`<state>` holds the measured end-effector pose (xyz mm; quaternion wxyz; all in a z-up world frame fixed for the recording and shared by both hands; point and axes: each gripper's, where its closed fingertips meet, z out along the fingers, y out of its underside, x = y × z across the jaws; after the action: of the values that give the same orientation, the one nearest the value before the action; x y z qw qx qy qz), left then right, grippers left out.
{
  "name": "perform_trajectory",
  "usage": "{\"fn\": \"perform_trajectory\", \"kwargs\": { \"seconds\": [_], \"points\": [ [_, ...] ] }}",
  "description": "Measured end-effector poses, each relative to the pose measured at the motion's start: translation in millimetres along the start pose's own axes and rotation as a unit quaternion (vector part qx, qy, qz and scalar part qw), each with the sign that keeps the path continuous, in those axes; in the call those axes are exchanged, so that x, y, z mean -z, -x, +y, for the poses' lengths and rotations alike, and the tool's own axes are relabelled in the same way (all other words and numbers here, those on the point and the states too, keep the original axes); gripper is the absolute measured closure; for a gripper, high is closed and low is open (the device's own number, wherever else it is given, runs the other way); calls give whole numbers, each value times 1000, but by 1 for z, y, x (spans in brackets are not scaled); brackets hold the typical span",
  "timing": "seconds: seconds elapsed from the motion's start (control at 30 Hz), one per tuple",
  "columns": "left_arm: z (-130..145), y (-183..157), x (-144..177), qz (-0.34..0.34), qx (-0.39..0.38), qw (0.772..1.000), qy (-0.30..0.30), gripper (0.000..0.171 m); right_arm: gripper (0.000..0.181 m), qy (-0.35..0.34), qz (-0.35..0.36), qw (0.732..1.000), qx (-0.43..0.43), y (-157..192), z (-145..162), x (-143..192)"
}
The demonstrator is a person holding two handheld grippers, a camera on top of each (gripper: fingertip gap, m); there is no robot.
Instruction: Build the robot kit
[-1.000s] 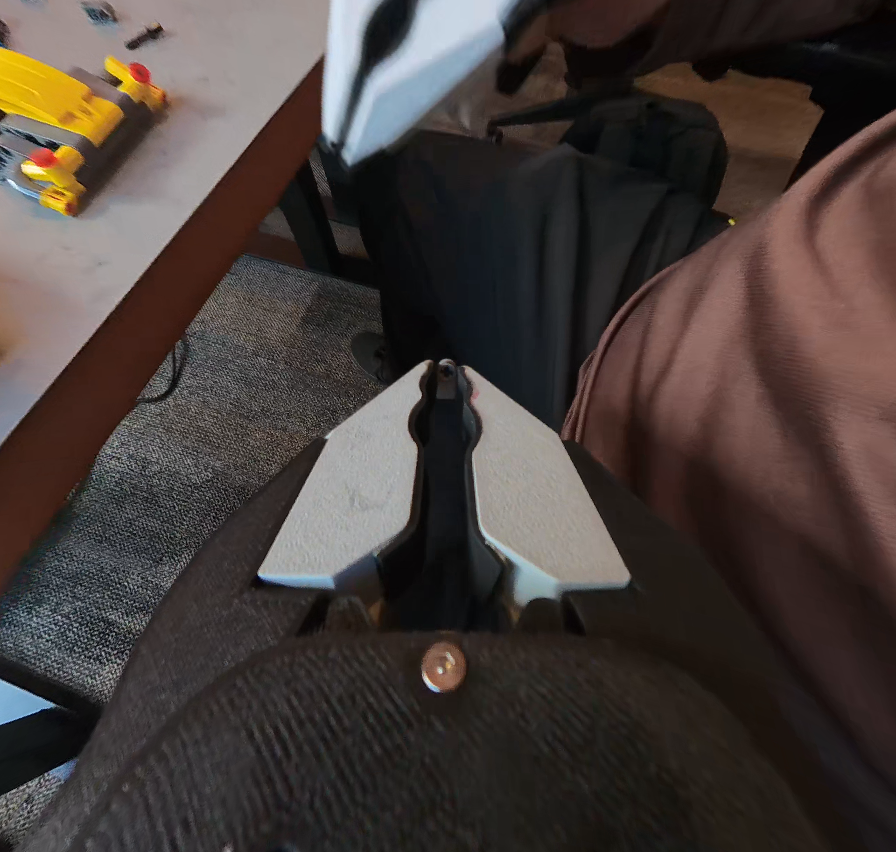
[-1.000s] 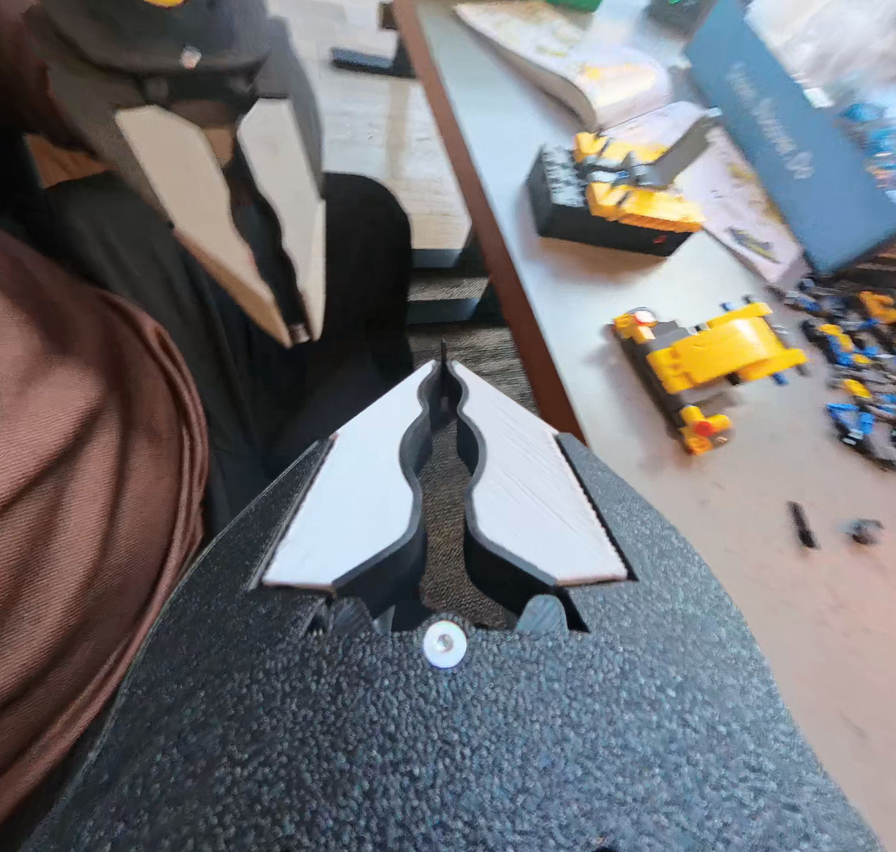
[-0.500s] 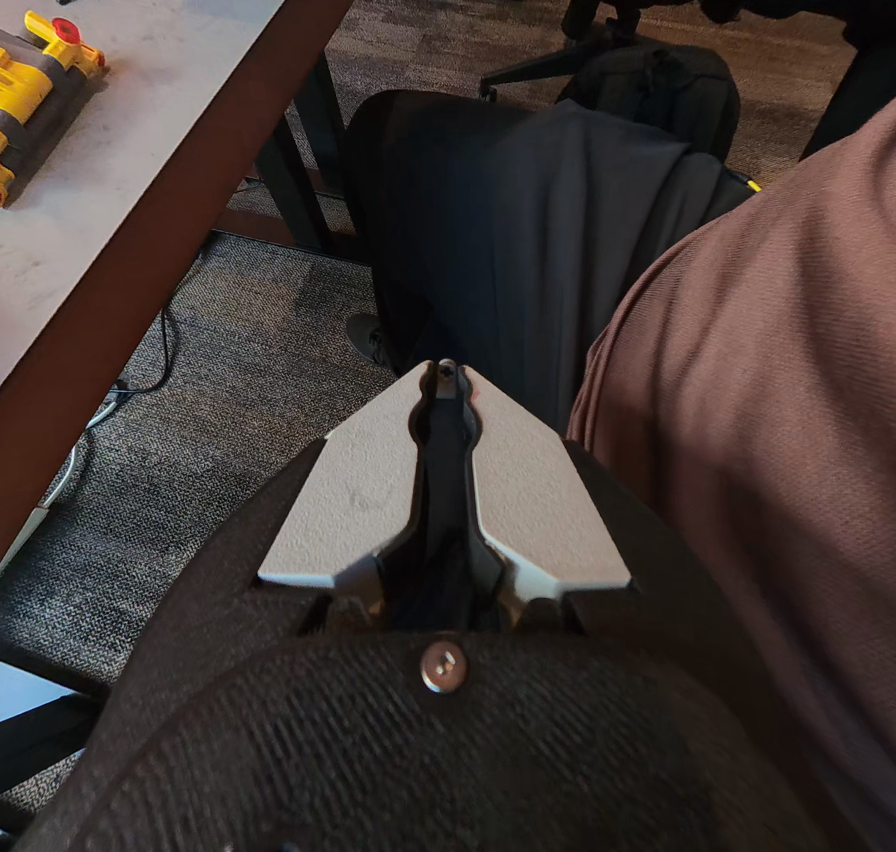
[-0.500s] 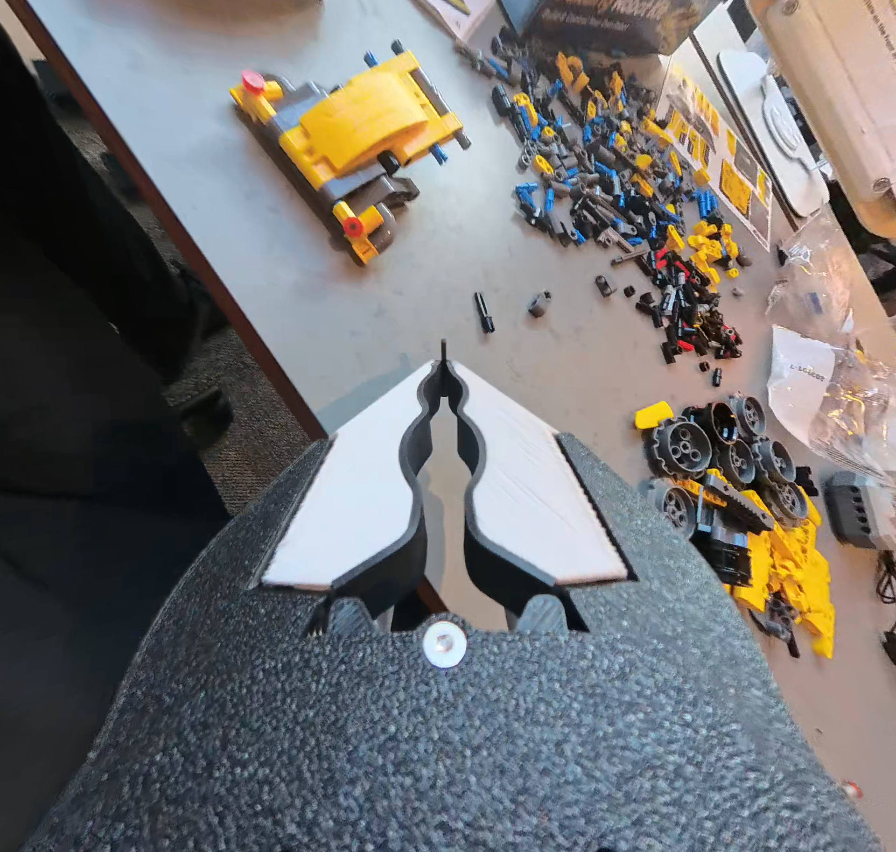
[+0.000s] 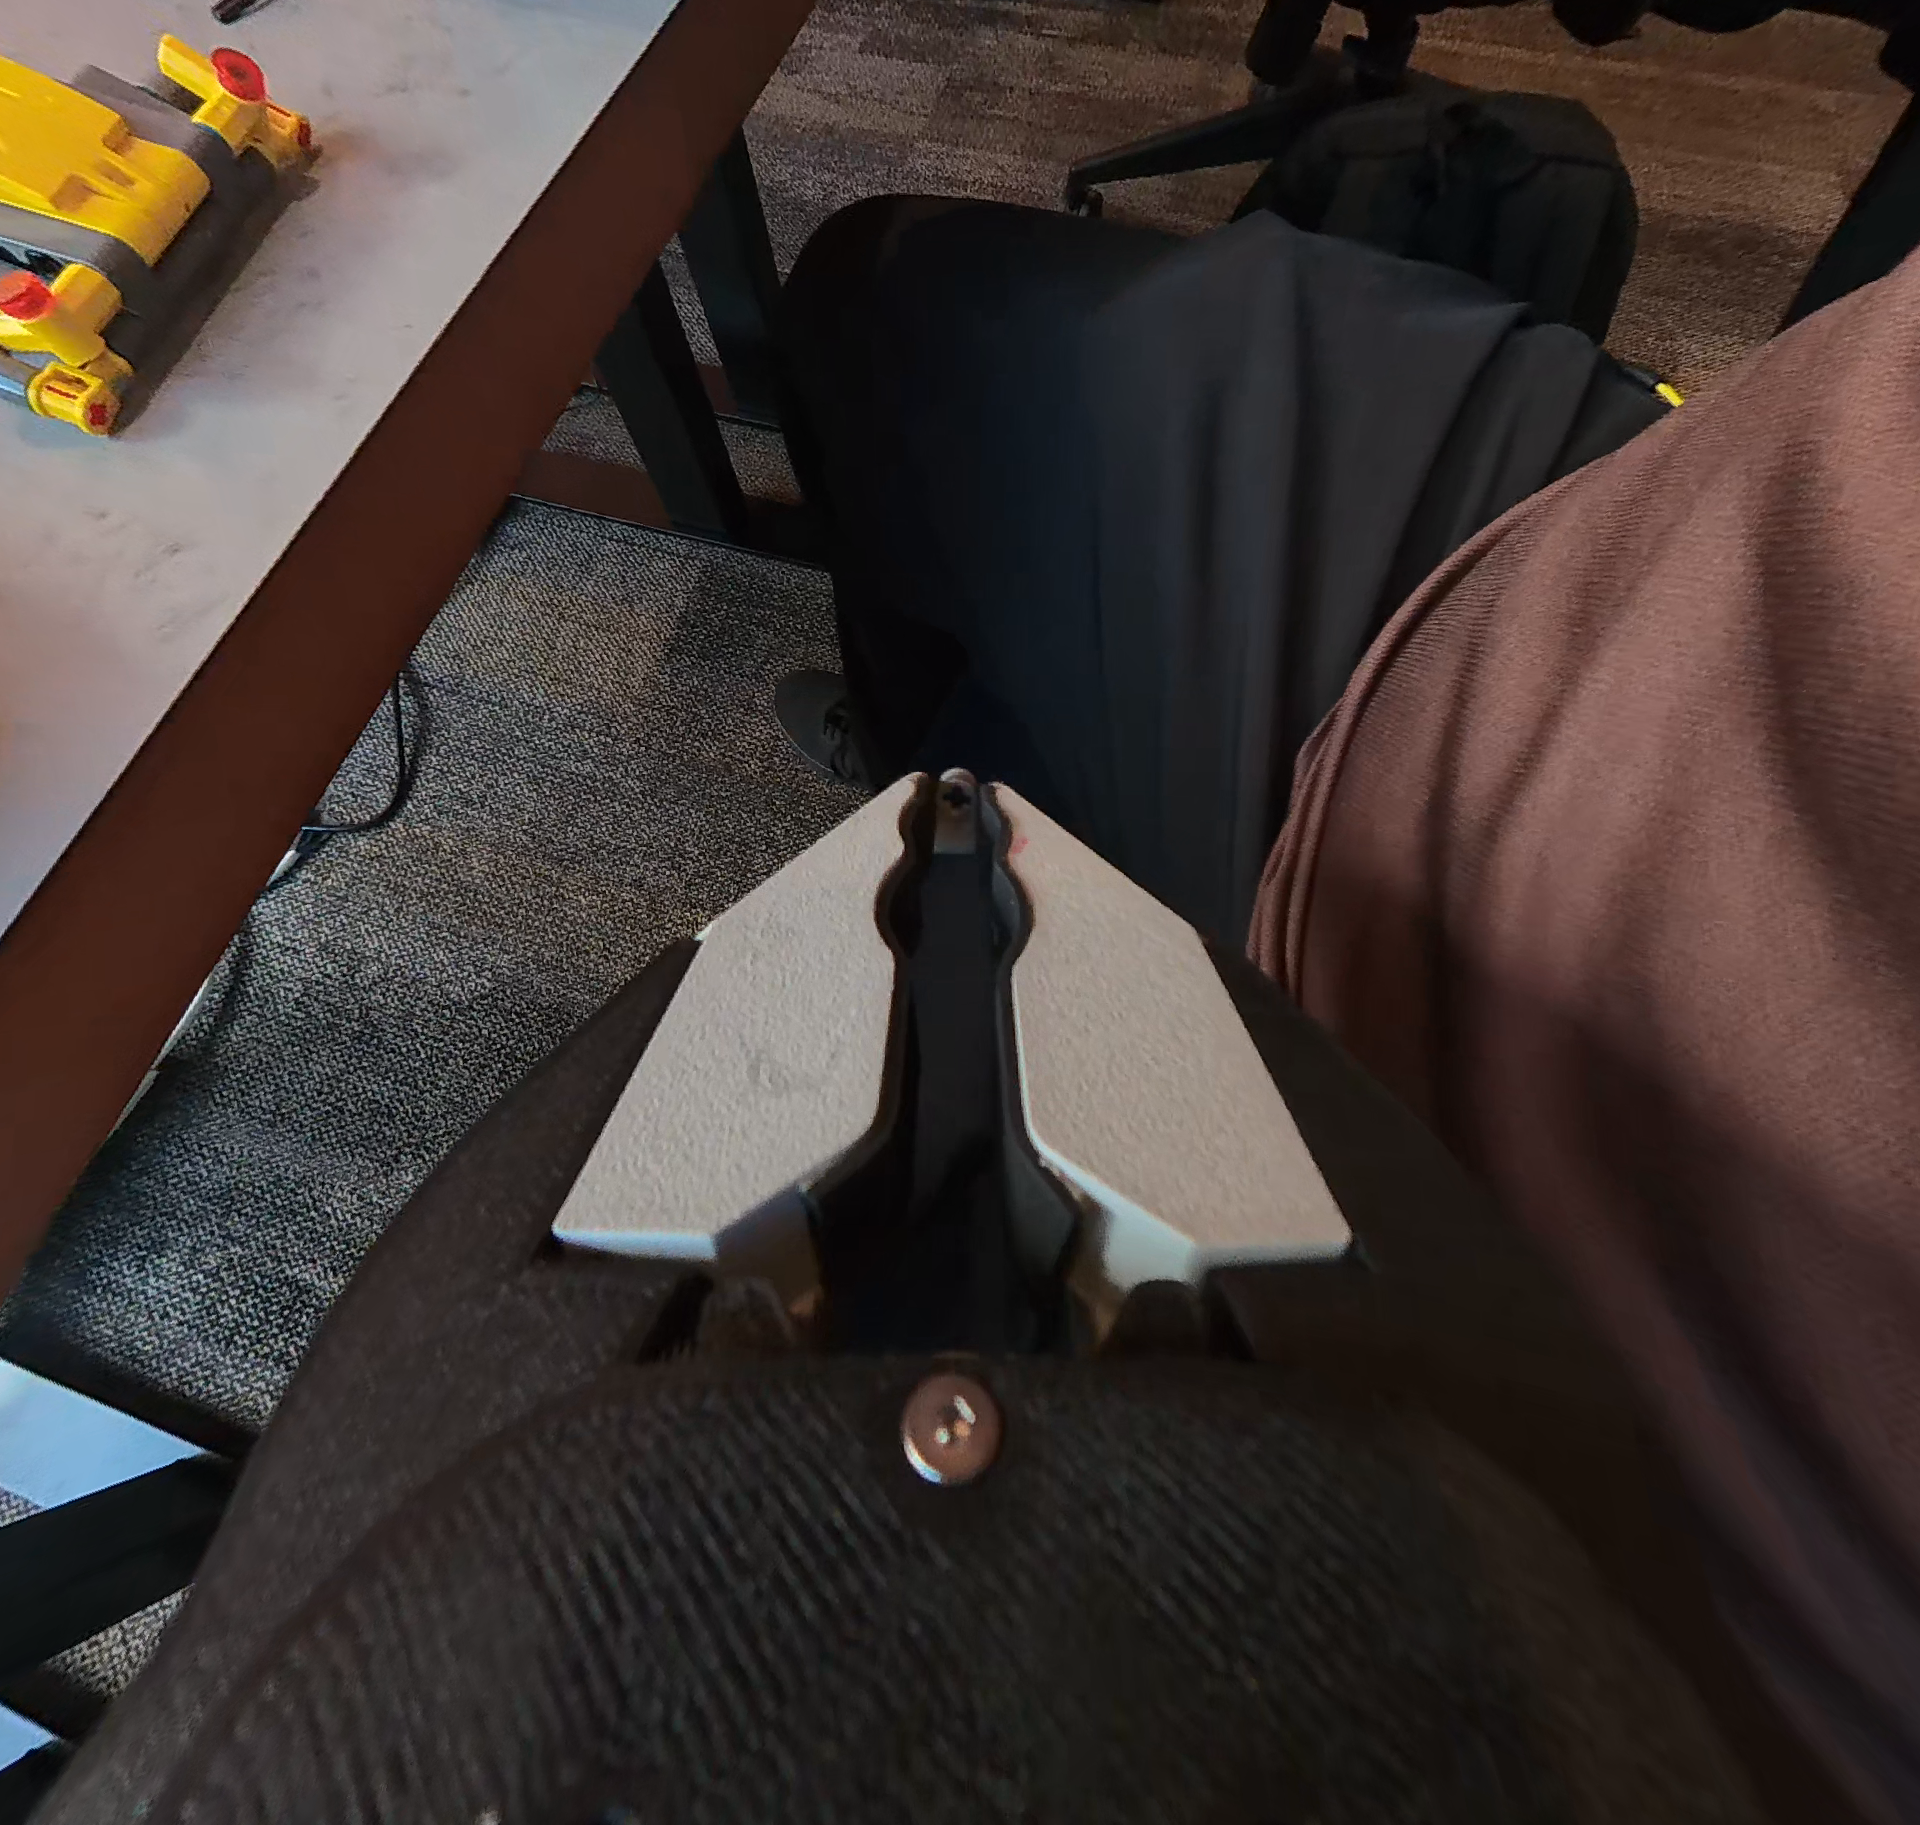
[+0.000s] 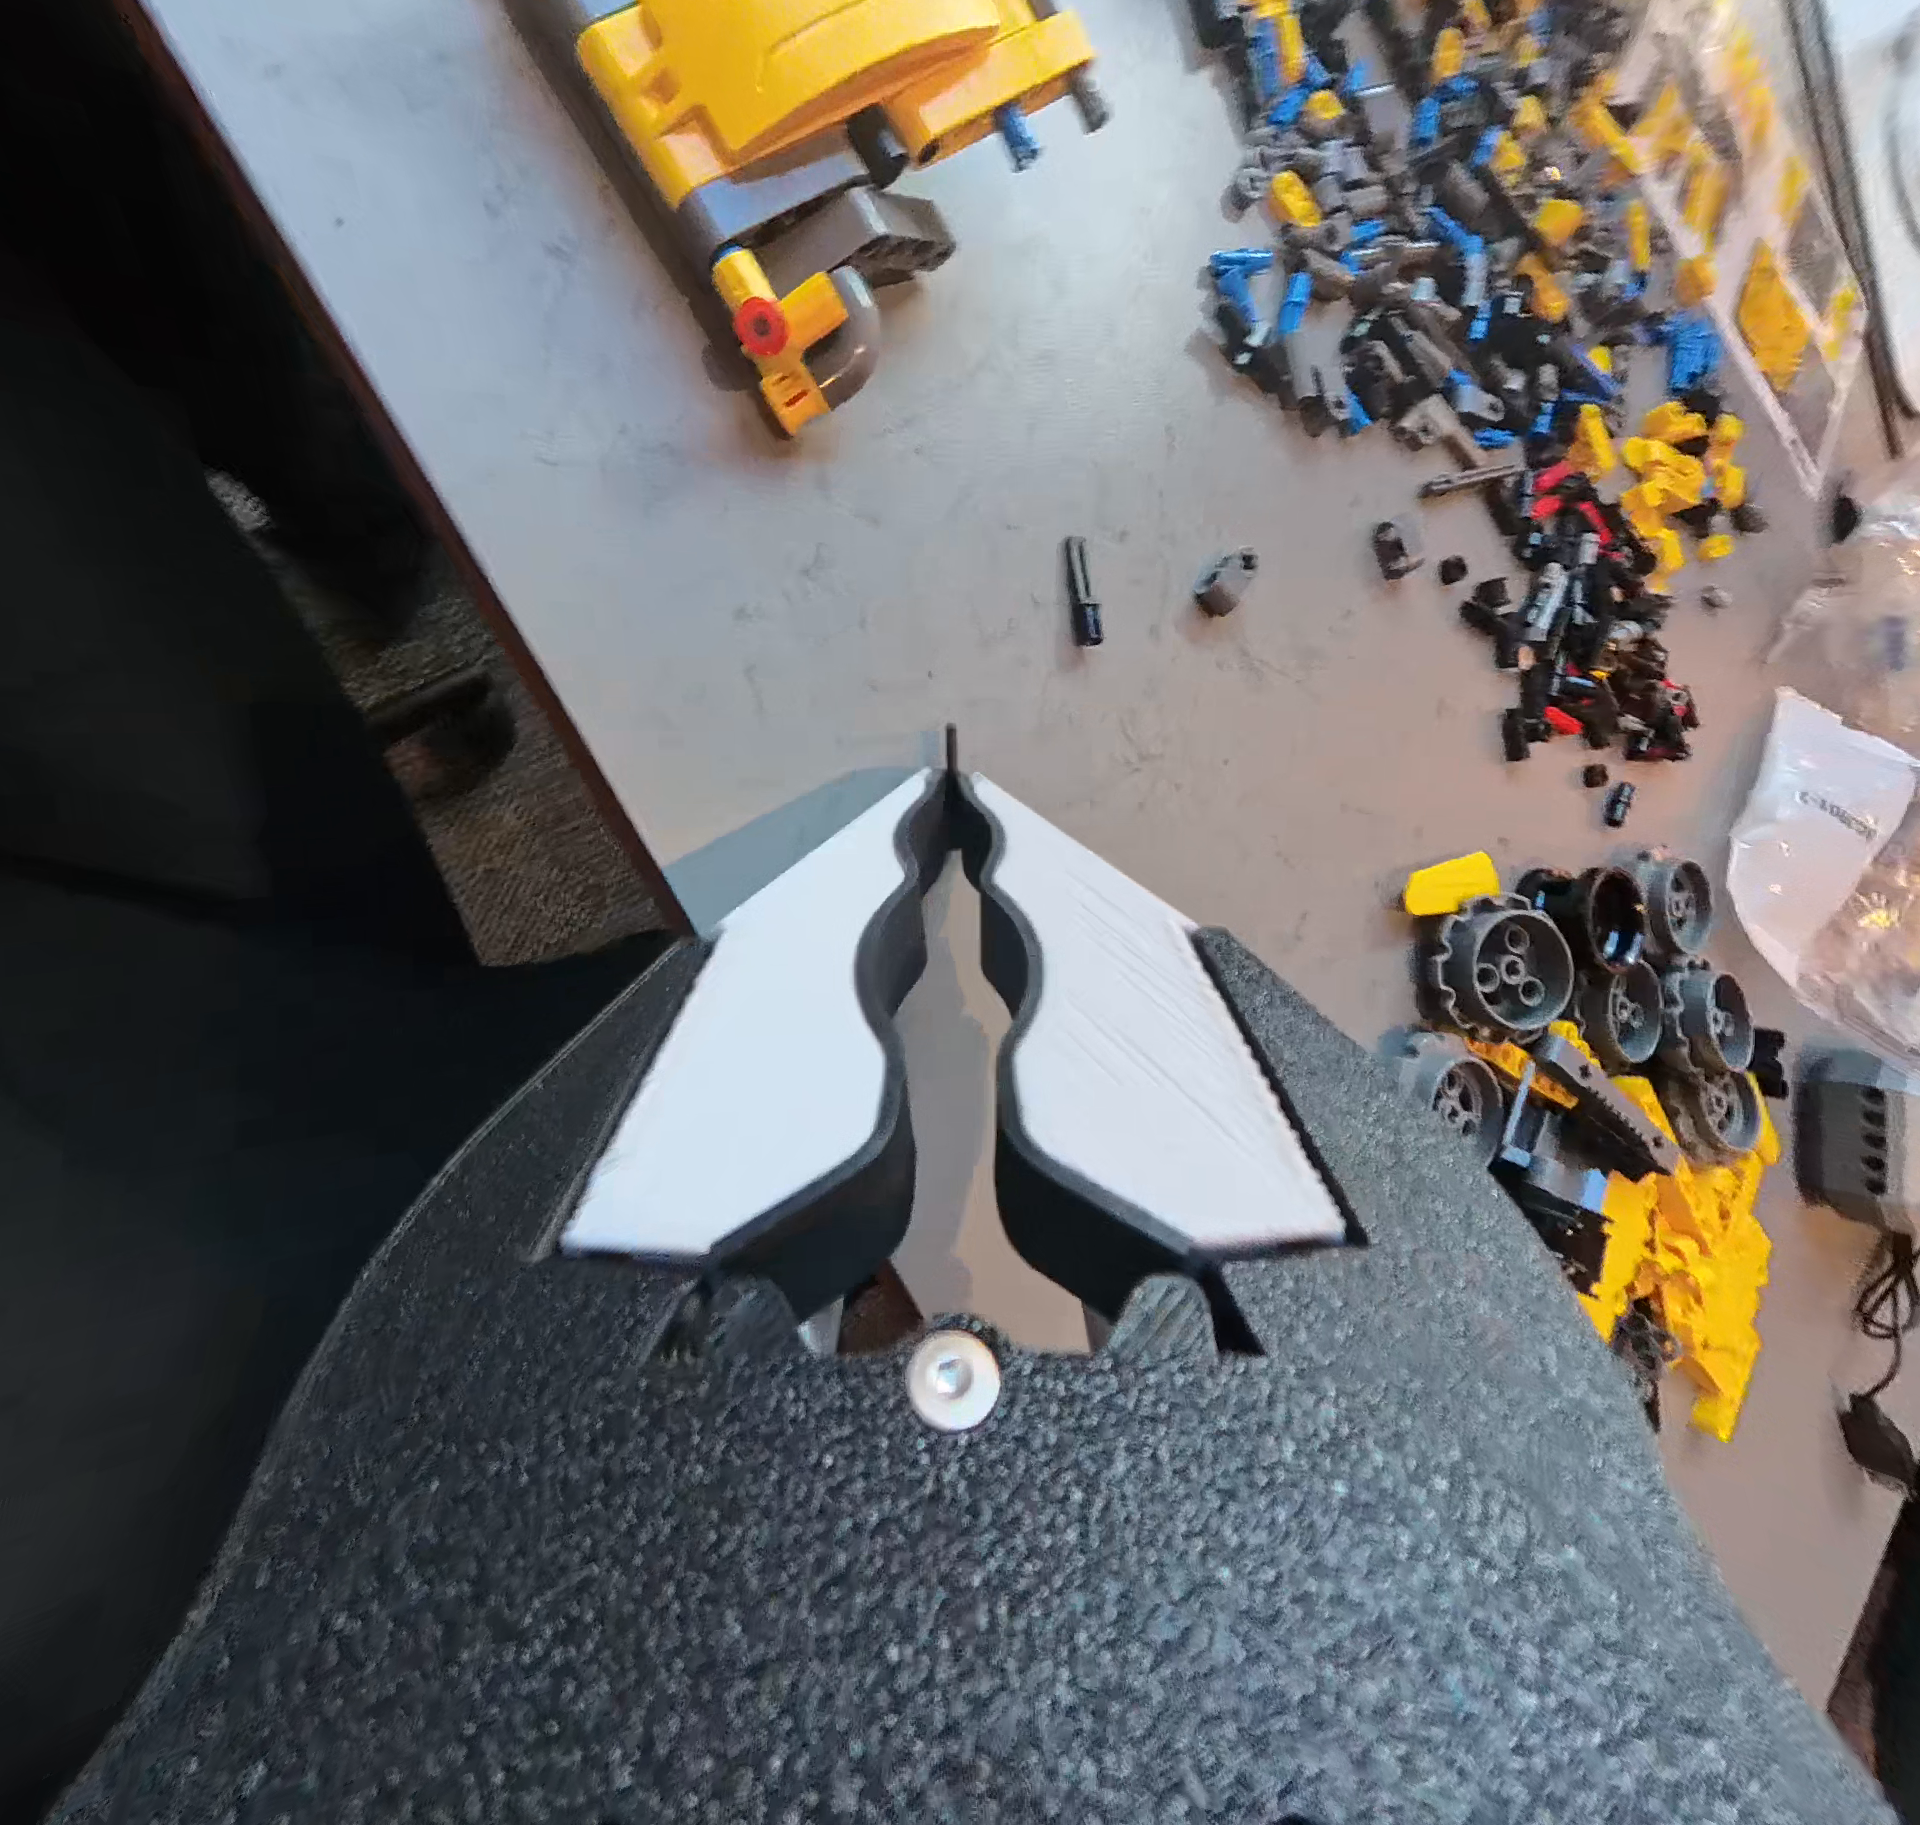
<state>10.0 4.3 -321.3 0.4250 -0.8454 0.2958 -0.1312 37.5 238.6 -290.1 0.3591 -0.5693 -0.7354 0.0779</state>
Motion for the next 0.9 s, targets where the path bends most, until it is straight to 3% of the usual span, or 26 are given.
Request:
{"fn": "perform_trajectory", "kwargs": {
  "seconds": [0.17,0.27,0.47,0.53,0.6,0.7,0.8,0.9],
  "points": [
    [0,0,-1,2,2,1000,1,166,181,17,-42,998,34,1,0,1],
    [1,0,-2,1,3,1000,3,166,170,22,-77,996,37,2,-2,3],
    [-5,12,6,-41,-18,999,-12,166,167,-65,-92,993,-34,0,-33,29],
    [-16,23,15,-91,-59,994,-32,166,171,-144,-157,971,-105,24,-64,50],
    [-35,37,29,-161,-114,979,-58,166,171,-215,-250,929,-170,61,-94,69],
    [-65,53,50,-261,-204,940,-87,167,160,-236,-349,878,-229,107,-118,76],
    [-79,57,58,-320,-283,900,-85,167,158,-264,-396,842,-255,131,-140,85],
    [-86,51,64,-334,-307,885,-106,166,159,-284,-418,829,-241,144,-151,92]
  ]
}}
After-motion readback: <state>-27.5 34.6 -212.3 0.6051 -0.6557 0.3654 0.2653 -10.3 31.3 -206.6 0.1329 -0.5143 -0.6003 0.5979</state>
